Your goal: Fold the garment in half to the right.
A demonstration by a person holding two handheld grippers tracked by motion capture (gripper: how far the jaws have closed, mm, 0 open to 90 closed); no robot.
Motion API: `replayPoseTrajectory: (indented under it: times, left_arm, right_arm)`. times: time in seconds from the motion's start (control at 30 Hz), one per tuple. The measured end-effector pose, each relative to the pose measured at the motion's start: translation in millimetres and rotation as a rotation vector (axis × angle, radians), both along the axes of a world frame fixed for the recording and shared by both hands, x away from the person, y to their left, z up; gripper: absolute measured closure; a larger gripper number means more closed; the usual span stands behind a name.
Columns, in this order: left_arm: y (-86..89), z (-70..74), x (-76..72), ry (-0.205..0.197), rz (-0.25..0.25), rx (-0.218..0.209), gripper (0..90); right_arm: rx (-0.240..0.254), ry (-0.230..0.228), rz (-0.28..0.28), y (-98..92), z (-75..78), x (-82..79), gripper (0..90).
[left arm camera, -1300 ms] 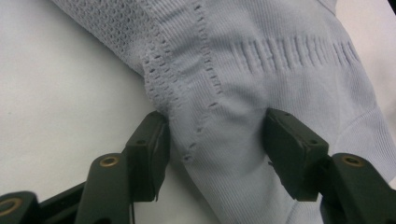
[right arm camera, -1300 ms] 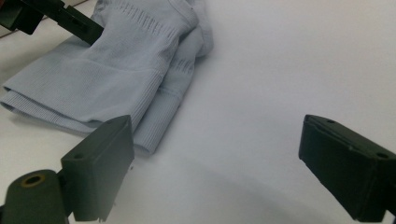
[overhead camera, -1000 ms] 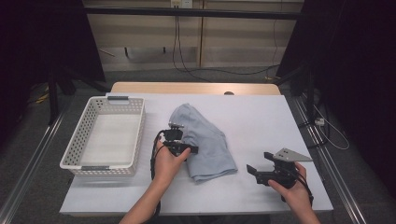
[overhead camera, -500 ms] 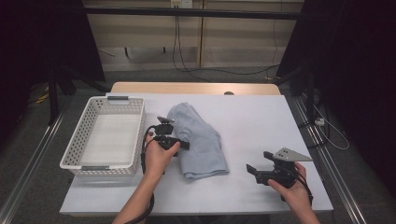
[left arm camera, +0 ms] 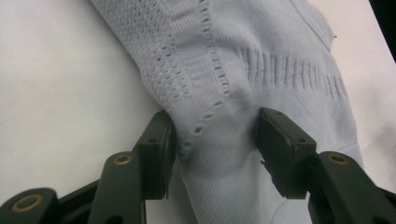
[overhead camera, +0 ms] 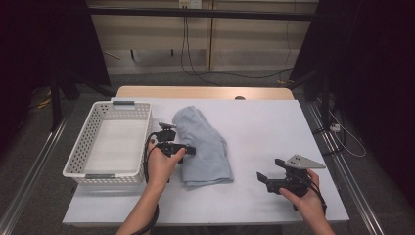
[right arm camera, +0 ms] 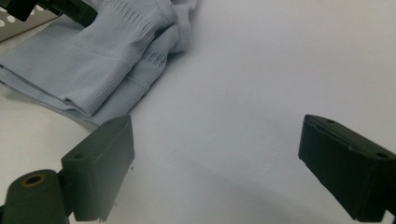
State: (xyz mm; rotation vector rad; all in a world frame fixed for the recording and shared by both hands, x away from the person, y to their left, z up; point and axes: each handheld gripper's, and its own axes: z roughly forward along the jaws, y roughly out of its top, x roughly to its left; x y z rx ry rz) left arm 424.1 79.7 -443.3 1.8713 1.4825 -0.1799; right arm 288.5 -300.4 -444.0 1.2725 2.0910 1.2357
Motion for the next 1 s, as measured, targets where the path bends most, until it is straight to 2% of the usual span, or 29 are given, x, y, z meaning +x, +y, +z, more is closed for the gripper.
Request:
replayPoseTrajectory:
  times: [0.1, 0.23, 0.43, 0.57, 0.7, 0.8, 1.0]
  left_arm:
    - [1.6, -2.4, -0.5, 0.016, 0.010, -0.006, 45.1]
    - [-1.0, -7.6, -0.6, 0.033, 0.005, -0.013, 46.2]
    - [-11.2, -8.7, -0.5, 0.041, 0.021, -0.016, 51.2]
    - [-19.9, -8.8, 1.8, 0.050, 0.016, -0.001, 55.6]
    - [-26.9, -9.1, 2.6, 0.035, 0.005, 0.017, 62.1]
    - [-27.1, -10.2, 3.8, 0.041, 0.009, 0.004, 69.7]
    - [-19.6, -5.5, 7.0, 0.065, 0.005, -0.030, 72.2]
  right_arm:
    - [0.002, -0.003, 0.000, -0.5, 0.6, -0.4, 10.4]
    - [0.003, -0.002, -0.004, -0.9, 0.6, -0.4, 10.4]
    - [-0.001, -0.004, -0.002, -0.2, 0.3, -0.7, 10.5]
    - [-0.002, 0.002, -0.005, -1.2, -0.8, -1.1, 10.4]
    - [0.002, -0.002, -0.018, -3.3, 0.7, -3.6, 10.4]
    - [0.002, -0.005, -0.025, -6.1, 1.1, -5.4, 10.4]
    - [0.004, -0.009, -0.031, -8.7, 1.9, -6.3, 10.4]
